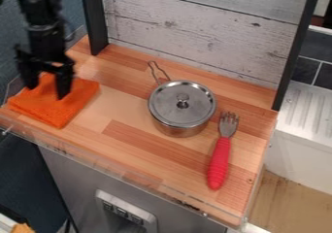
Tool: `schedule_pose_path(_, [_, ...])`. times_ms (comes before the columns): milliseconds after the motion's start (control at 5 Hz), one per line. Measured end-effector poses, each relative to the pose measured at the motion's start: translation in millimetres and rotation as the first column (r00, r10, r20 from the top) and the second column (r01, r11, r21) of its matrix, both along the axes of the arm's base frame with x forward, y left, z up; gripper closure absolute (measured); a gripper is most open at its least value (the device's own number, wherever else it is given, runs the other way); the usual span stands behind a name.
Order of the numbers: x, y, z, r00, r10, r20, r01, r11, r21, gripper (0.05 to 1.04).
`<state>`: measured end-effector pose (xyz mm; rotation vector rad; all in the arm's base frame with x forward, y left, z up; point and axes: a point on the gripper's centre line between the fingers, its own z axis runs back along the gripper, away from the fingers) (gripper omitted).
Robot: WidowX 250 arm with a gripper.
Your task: Move the orange towel to the bottom middle of the table
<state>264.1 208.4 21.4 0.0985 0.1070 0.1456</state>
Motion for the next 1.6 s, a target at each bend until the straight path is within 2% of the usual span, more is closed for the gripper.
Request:
schedule_pose_path(200, [3, 15, -14.0, 1.000, -0.020, 0.010, 0.020, 1.000, 0.002, 0.083])
schedule_pose_path(400, [8, 17, -19.3, 0.998, -0.044, 0.042, 0.044, 0.999, 0.004, 0.083])
schedule_pose_path(600, [7, 15, -22.2, 0.998, -0.041, 0.054, 0.040, 0.999, 0.014, 0.083])
schedule_pose_path(800, [9, -1, -23.4, 0.997, -0.051, 0.055, 0.050, 0.999, 0.021, 0.083])
schedule_pose_path(1000, [12, -18, -23.1, 0.996, -0.060, 0.063, 0.060, 0.998, 0.005, 0.083])
schedule_pose_path(1200, [15, -54, -23.5, 0.995, -0.091, 0.036, 0.092, 0.996, -0.006, 0.083])
schedule_pose_path(1400, [13, -77, -24.2, 0.997, -0.073, 0.037, 0.074, 0.997, -0.034, 0.083])
schedule_pose_path(1600, [8, -100, -23.6, 0.997, -0.071, 0.015, 0.071, 0.997, -0.034, 0.083])
